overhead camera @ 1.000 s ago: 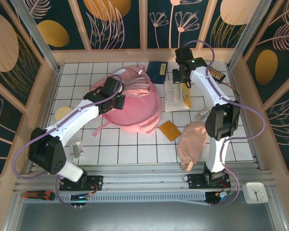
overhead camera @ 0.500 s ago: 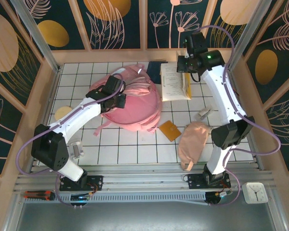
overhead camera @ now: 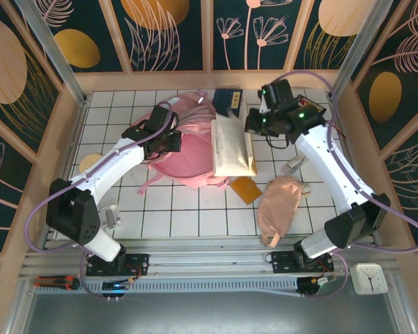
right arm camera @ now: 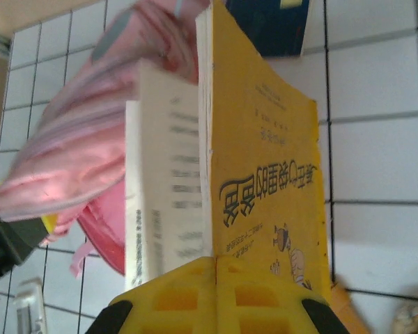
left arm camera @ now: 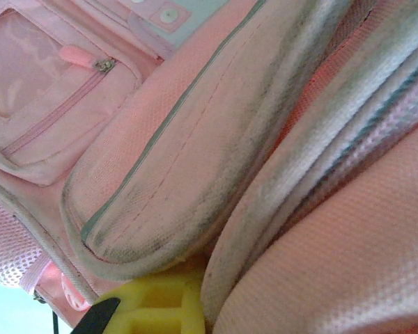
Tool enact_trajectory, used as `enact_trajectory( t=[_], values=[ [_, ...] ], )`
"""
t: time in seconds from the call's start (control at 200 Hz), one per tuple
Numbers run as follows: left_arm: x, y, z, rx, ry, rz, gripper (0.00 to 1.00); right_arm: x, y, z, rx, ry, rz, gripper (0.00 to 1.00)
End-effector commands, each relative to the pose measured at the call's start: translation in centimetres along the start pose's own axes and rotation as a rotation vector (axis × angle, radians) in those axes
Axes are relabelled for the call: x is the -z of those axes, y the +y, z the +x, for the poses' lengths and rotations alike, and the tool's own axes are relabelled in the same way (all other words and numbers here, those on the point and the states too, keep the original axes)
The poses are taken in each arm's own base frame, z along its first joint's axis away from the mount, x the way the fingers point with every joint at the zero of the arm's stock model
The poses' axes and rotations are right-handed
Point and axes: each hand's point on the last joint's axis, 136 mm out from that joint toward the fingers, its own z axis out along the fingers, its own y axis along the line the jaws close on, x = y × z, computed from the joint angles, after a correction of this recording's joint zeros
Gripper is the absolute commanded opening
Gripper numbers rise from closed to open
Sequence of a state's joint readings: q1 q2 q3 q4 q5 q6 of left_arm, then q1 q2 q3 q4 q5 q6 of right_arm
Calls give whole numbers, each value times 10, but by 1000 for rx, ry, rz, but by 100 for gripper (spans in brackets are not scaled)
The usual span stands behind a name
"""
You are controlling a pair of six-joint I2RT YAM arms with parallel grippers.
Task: Pack books, pencil case, and school supplies into a backpack
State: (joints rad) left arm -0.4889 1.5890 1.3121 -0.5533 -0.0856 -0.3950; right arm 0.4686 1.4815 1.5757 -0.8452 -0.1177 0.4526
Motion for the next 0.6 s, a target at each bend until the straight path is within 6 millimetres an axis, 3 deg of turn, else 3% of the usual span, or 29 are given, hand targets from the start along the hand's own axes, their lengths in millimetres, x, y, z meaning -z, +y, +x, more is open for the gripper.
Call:
enact_trajectory(
  t=[0.0, 0.195, 0.395, 0.595],
  values=[
    [8, -12, -15, 88, -29, 70, 0, -14, 31, -5, -81, -61, -187, 0],
    [12, -14, -12, 112, -23, 91, 0, -64, 46, 15, -44, 5, -216, 0],
    [13, -13, -9, 141, -23, 94, 0, -109, 74, 53, 13, 113, -271, 0],
    [18, -20, -21, 165, -43, 118, 0, -146, 98, 81, 46, 161, -367, 0]
  ],
)
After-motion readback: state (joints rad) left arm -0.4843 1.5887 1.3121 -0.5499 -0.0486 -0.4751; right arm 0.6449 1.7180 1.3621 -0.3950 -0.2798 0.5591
